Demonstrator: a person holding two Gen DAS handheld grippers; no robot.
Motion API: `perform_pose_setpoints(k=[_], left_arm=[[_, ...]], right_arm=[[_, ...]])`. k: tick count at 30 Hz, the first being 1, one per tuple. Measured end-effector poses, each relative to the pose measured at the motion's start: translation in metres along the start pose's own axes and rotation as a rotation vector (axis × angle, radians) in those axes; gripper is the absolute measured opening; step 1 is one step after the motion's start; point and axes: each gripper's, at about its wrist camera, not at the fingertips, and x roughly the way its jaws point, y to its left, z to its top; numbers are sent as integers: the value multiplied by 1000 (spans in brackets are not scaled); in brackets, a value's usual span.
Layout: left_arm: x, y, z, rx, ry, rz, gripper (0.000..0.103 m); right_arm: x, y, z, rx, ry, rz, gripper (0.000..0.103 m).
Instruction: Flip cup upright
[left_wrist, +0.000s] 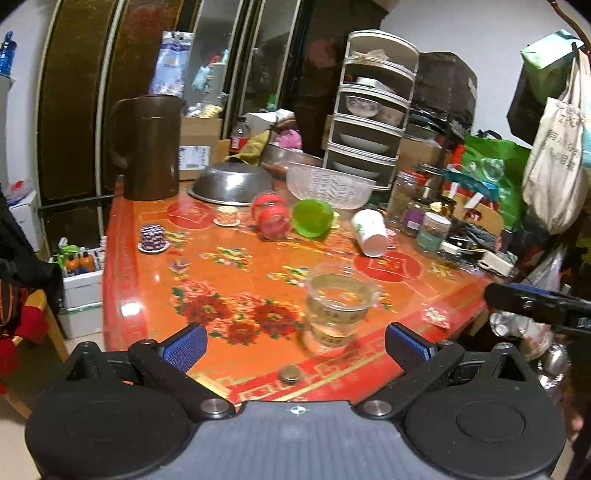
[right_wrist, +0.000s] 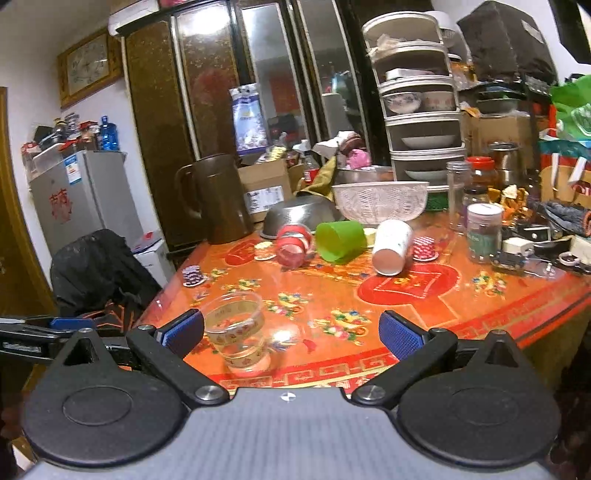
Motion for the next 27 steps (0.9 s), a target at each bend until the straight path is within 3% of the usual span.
perform_pose_setpoints(k=[7,27], left_arm=[[0,-5,5,6,-1,13,103],[6,0,3,-1,27,19,103]], right_arm=[[6,10,-3,-58,37,20,102],[6,14,-6,-55,43,56,102]])
